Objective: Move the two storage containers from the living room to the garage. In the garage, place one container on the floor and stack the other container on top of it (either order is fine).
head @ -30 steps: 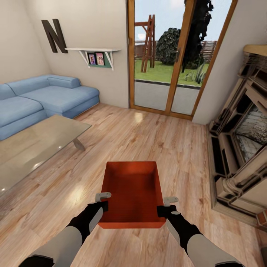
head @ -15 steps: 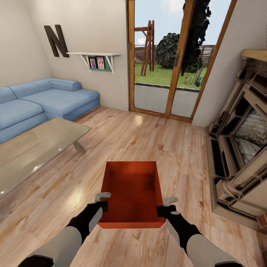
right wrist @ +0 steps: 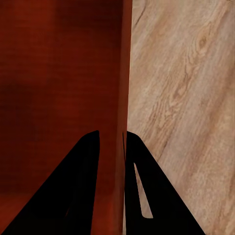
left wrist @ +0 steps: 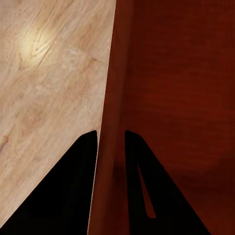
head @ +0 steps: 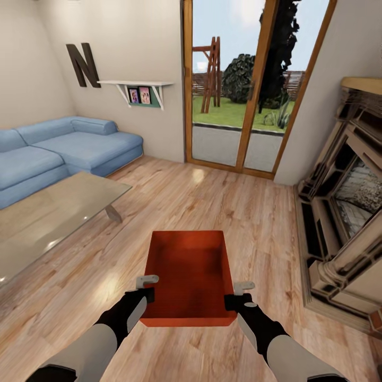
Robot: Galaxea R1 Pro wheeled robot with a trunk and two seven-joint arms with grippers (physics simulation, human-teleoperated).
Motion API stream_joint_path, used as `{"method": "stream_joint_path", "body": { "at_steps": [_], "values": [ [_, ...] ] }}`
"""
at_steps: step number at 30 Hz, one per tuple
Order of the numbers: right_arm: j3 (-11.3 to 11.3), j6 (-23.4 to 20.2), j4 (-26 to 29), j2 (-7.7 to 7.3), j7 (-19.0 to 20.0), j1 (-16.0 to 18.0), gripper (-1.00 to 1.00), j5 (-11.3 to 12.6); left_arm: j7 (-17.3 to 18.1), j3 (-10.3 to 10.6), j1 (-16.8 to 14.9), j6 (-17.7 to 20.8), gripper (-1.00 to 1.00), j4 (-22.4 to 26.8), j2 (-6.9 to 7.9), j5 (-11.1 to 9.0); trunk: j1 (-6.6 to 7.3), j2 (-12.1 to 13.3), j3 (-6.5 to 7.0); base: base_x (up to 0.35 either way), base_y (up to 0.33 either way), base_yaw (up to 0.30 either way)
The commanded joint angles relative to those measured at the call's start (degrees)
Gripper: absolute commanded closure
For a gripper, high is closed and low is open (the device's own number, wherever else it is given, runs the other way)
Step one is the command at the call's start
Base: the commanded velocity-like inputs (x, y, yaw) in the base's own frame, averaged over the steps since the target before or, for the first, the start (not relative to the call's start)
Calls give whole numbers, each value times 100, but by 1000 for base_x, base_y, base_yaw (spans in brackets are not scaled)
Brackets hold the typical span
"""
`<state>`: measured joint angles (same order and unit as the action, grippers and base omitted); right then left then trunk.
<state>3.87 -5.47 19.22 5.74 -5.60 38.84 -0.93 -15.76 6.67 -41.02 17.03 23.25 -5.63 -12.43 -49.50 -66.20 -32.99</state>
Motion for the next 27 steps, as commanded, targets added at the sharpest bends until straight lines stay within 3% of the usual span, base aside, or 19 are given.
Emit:
{"method": "stream_joint_path", "body": {
  "at_steps": [1, 18, 22, 27],
  "values": [
    [62, 125, 29, -3, -29, 1, 100, 34, -86, -105, -2, 55, 100, 4, 10, 55, 0, -3, 4, 0, 0, 0],
    [62, 117, 29, -13, -20, 1, 100, 33, -86, -105, -2, 55, 100, 4, 25, 48, 0, -3, 154, 0, 0, 0],
    [62, 116, 29, -17, -23, 1, 100, 32, -86, -105, -2, 55, 100, 4, 31, -70, 0, -3, 190, 0, 0, 0],
    [62, 116, 29, -5, -27, 1, 100, 32, -86, -105, -2, 55, 100, 4, 35, -98, 110, 197, 324, 0, 0, 0]
  ]
}}
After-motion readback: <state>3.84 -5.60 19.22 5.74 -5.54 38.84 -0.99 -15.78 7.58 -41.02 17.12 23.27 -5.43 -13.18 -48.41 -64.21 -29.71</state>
